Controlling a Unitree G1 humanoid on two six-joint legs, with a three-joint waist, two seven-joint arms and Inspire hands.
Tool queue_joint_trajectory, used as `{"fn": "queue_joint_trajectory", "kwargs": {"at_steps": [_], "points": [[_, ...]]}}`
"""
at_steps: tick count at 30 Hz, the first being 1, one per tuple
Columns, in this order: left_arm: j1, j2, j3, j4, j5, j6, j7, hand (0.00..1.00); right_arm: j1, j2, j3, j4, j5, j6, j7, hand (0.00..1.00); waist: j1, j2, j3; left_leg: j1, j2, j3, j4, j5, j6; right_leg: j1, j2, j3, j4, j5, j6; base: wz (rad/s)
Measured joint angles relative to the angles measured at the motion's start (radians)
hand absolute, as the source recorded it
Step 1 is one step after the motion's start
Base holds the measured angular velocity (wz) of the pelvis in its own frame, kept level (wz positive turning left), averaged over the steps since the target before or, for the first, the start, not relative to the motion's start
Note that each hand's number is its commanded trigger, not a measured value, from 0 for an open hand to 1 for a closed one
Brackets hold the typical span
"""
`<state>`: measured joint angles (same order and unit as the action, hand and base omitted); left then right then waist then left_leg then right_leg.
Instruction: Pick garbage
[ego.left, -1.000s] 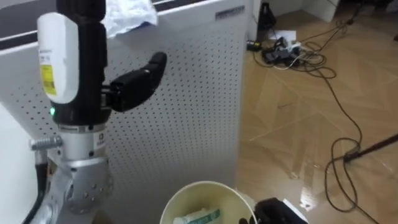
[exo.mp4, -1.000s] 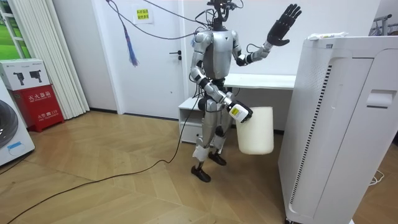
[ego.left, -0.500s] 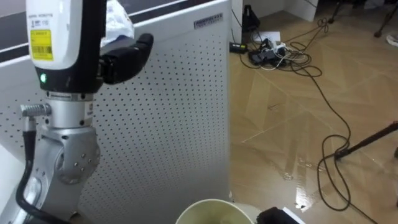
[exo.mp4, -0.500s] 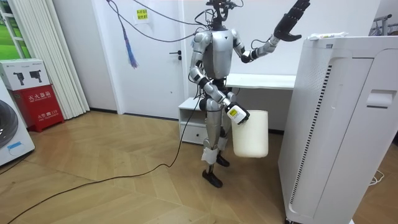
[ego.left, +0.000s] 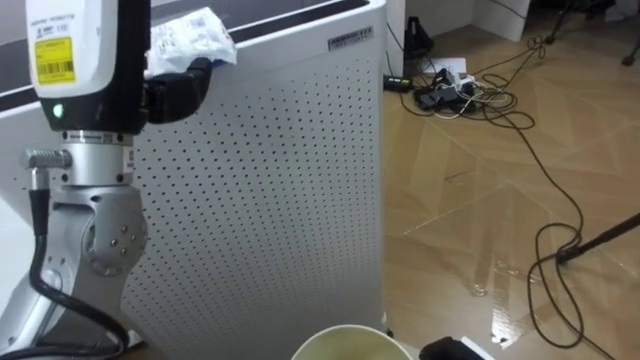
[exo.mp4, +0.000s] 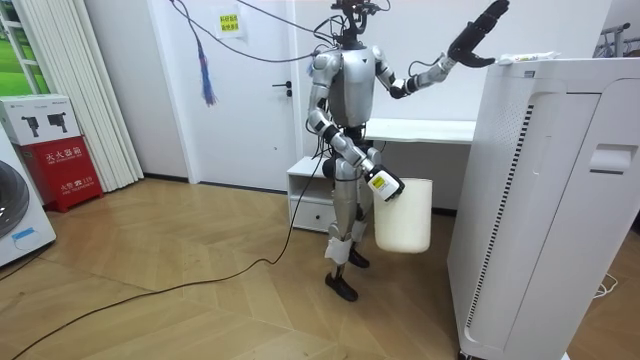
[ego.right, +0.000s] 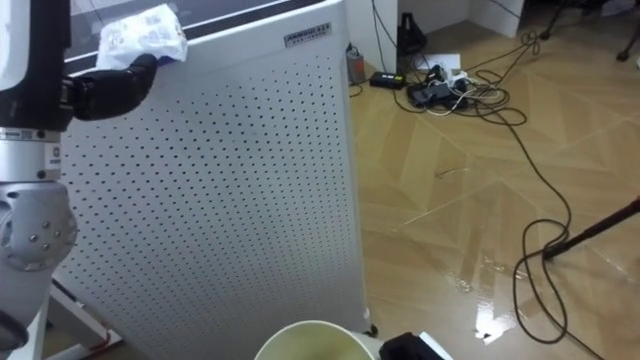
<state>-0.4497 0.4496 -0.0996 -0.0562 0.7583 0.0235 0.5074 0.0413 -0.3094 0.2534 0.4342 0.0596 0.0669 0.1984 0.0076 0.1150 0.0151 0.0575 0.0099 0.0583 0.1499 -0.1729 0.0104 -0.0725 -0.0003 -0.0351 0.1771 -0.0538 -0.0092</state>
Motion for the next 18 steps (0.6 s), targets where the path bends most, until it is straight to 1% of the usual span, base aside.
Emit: {"fn": "queue_joint_trajectory", "kwargs": {"at_steps": [1,3,8,10,15,18], "points": [[0.000,0.000,0.000,0.000,0.000,0.000,0.000,0.00,0.000,0.000,0.000,-0.003,0.000,0.000,-0.001,1.00,0.000,-0.001,-0.0002,-0.001,0.000,0.000,0.000,0.000,0.000,0.000,-0.001,-0.001,0.000,-0.001,0.000,0.06],[0.000,0.000,-0.001,-0.002,0.001,0.000,-0.001,0.00,-0.002,-0.002,0.000,-0.013,0.000,0.000,-0.003,1.00,-0.002,-0.003,-0.0007,-0.002,0.000,0.016,0.000,0.000,0.000,0.000,-0.004,-0.008,0.000,-0.004,0.001,0.06],[0.000,0.000,-0.008,-0.003,0.022,-0.003,-0.020,0.00,-0.011,0.001,0.003,-0.018,-0.005,0.000,0.001,1.00,-0.004,-0.008,-0.0006,-0.002,-0.001,0.021,0.000,0.000,0.000,0.000,-0.009,-0.021,0.000,-0.006,0.002,0.06],[0.000,0.000,-0.022,-0.003,0.022,-0.002,-0.029,0.00,-0.011,0.002,0.007,-0.018,-0.008,0.000,0.001,1.00,-0.004,-0.014,-0.0006,-0.002,-0.001,0.023,0.000,0.000,0.000,0.001,-0.011,-0.024,0.002,-0.006,0.003,0.05],[0.001,0.000,-0.042,-0.003,0.022,-0.002,-0.088,0.00,-0.011,0.006,0.010,-0.018,-0.008,0.000,0.000,1.00,-0.002,-0.045,-0.0002,-0.006,-0.003,0.034,0.001,-0.001,0.001,0.001,-0.013,-0.024,0.008,-0.013,0.006,0.02],[0.007,0.000,-0.042,-0.003,0.022,0.006,-0.121,0.00,-0.011,0.007,0.010,-0.018,-0.008,0.000,0.000,1.00,-0.002,-0.046,-0.0007,-0.007,-0.003,0.037,0.001,-0.002,0.002,0.001,-0.013,-0.024,0.008,-0.013,0.007,0.00]]}}
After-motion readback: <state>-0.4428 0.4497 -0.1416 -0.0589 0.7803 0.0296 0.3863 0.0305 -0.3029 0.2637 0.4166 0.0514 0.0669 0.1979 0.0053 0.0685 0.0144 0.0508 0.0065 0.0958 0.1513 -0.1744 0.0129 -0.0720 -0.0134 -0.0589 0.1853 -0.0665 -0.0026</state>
